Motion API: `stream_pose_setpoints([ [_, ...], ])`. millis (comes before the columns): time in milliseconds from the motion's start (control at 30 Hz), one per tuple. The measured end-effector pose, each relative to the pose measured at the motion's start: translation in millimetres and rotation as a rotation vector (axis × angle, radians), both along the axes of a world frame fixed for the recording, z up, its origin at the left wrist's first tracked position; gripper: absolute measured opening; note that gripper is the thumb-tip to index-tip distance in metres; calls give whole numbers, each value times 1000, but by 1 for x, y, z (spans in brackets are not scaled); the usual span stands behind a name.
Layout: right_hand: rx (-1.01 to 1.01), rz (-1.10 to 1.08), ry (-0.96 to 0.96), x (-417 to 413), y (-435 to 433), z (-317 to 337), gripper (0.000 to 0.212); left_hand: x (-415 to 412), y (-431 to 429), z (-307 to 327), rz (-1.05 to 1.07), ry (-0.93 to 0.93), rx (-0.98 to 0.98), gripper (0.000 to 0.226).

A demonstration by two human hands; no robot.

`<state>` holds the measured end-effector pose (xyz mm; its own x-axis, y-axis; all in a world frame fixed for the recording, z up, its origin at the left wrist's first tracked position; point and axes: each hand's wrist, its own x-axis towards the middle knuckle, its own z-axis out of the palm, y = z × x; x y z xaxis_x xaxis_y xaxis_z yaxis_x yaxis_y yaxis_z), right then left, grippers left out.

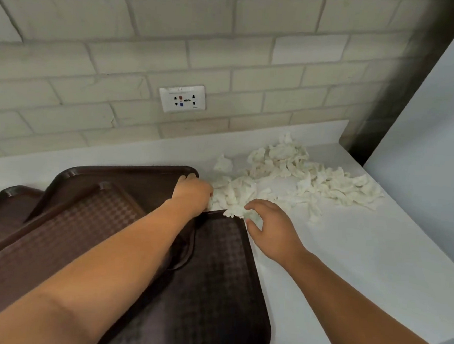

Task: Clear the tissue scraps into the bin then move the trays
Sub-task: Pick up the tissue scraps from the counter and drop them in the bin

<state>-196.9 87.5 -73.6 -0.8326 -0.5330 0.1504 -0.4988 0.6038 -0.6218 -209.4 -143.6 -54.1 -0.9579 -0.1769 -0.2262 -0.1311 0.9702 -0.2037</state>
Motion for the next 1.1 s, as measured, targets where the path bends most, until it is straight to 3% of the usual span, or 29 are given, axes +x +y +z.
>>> stream_pose_setpoints([
  [167, 15, -27, 20, -11, 2, -7, 33, -21, -1, -21, -82, -26, -90, 25],
  [333, 74, -32, 75, -25, -2, -10, 35, -24, -9, -6, -57, 107, 99, 19],
  [567, 370, 12, 169, -36, -29, -8, 42, -3, -29, 40, 121, 410, 768, 16],
  [733, 541, -23, 245, -40, -42, -13, 27, 12, -33, 53, 312, 592, 1234, 23],
  [867, 446, -52, 283, -42, -48, -9, 26, 23, -32, 55, 366, 672, 1404, 30],
  [1100, -191, -122, -64, -43, -46, 35, 17, 36, -12, 53, 453, 671, 1567, 40],
])
